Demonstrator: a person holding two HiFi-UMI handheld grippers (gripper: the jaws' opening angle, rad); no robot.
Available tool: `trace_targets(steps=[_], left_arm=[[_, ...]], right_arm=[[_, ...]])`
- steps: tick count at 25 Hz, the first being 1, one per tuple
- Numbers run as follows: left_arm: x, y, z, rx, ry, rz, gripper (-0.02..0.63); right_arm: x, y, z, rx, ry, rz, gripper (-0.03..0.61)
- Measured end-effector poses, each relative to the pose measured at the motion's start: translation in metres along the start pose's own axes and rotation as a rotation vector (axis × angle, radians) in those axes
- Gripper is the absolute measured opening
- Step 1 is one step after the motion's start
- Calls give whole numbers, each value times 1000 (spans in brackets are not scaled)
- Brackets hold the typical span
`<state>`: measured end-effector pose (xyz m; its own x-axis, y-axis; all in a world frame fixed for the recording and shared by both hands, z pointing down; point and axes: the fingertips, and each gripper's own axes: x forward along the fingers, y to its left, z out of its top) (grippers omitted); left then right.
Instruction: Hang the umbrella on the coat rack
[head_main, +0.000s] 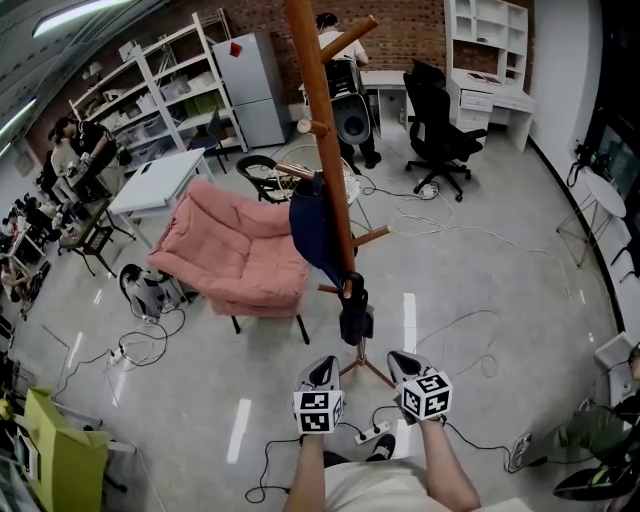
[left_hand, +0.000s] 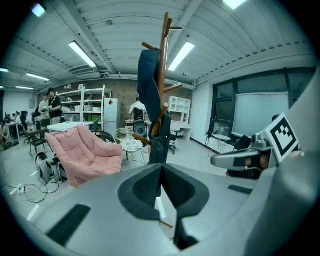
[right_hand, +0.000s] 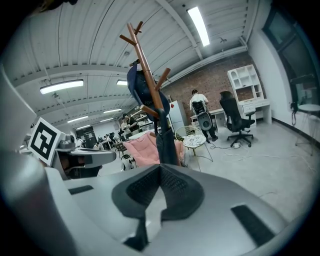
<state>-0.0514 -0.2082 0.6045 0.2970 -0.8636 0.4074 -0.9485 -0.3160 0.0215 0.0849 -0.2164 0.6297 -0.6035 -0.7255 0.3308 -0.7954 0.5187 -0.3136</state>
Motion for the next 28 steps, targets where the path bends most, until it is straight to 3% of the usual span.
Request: trace_targets(steps=[19, 28], left_arm=[[-5, -4, -8, -22, 6, -47, 7], [-6, 5, -12, -21, 14, -20, 8]], right_arm=[[1, 14, -9, -40, 42, 35, 3], [4, 14, -13, -57, 58, 33, 3]])
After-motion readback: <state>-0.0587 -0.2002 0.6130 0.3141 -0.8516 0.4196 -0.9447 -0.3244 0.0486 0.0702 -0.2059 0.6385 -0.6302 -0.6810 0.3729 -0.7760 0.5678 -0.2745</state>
